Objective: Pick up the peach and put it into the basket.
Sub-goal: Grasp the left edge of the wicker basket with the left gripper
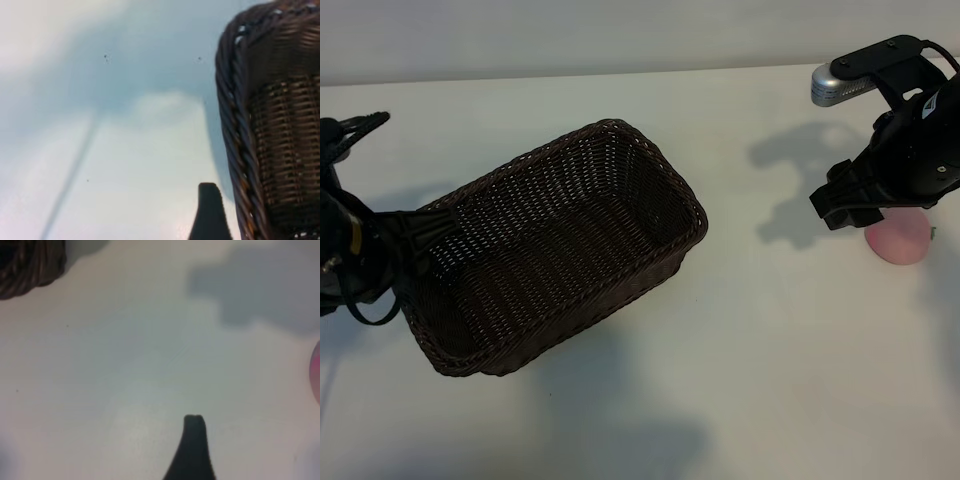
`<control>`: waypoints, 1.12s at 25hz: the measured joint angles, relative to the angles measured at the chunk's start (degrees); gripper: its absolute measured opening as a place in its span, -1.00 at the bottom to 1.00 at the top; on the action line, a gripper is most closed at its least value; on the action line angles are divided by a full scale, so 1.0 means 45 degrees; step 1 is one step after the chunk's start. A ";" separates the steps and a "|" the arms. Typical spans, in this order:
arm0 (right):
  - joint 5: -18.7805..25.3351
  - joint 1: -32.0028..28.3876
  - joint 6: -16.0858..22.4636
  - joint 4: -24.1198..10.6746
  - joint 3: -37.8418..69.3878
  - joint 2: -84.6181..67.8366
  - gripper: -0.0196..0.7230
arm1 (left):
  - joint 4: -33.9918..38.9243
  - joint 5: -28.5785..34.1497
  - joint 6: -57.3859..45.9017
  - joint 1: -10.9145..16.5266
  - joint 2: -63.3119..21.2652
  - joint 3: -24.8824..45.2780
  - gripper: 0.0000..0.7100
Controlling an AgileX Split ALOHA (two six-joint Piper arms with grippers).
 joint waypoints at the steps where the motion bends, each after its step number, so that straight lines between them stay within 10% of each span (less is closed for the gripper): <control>1: 0.0000 0.0000 0.0000 0.0013 0.0000 0.0000 0.66 | 0.0000 -0.0098 -0.0159 0.0000 0.0046 0.0013 0.49; 12: 0.0011 0.0000 0.0011 0.0196 0.0000 0.0000 0.66 | 0.0218 -0.1187 -0.1588 0.0070 0.0542 0.0963 0.49; 21: 0.0068 0.0000 0.0011 0.0207 0.0000 0.0000 0.66 | -0.1920 -0.3442 0.0953 0.2687 0.0567 0.1743 0.49; 28: 0.0068 0.0000 -0.0010 0.0231 0.0000 0.0000 0.66 | -0.2738 -0.4371 0.2503 0.3559 0.1026 0.1753 0.49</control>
